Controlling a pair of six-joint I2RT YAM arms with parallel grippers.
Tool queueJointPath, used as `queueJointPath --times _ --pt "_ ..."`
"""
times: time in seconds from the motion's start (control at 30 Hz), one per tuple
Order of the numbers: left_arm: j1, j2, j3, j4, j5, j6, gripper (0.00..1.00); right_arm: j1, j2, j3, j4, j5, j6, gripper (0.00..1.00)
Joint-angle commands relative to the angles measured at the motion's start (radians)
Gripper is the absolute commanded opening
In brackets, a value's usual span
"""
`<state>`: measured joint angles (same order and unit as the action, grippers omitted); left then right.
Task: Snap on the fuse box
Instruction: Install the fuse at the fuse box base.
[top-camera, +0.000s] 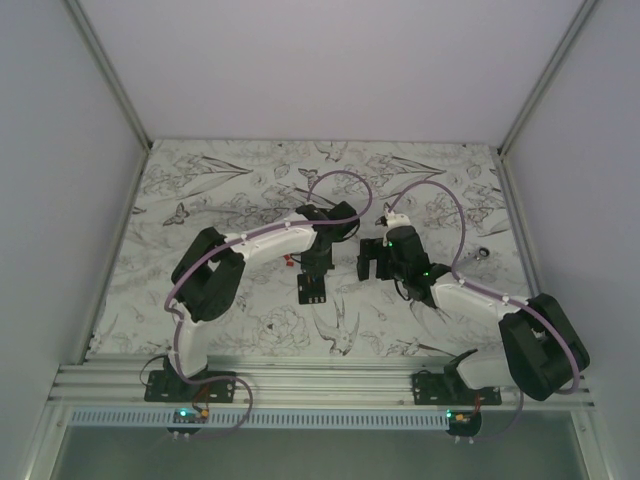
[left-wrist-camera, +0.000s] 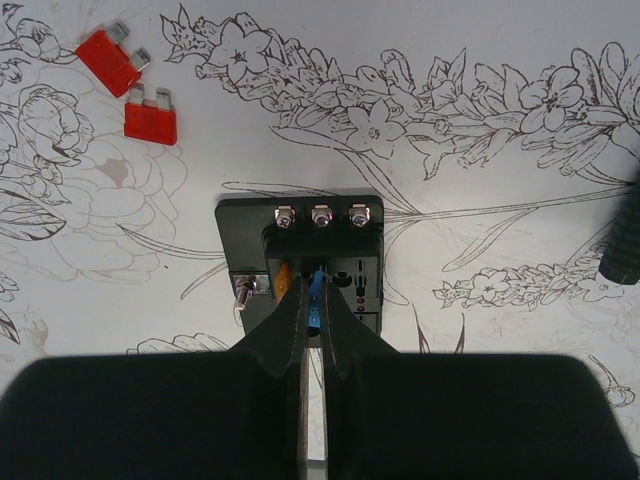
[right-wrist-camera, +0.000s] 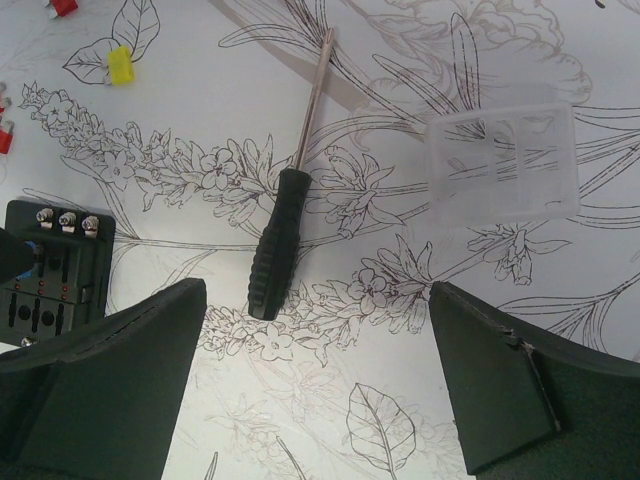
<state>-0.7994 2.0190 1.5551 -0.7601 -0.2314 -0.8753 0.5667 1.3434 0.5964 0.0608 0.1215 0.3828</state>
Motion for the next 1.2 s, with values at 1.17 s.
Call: queueJointPath --times 1.17 --pt "-0.053 0.080 -0.045 -0.049 -0.058 -0.127 0.00 -0.006 0.038 0.034 0.001 -0.029 0.010 1.00"
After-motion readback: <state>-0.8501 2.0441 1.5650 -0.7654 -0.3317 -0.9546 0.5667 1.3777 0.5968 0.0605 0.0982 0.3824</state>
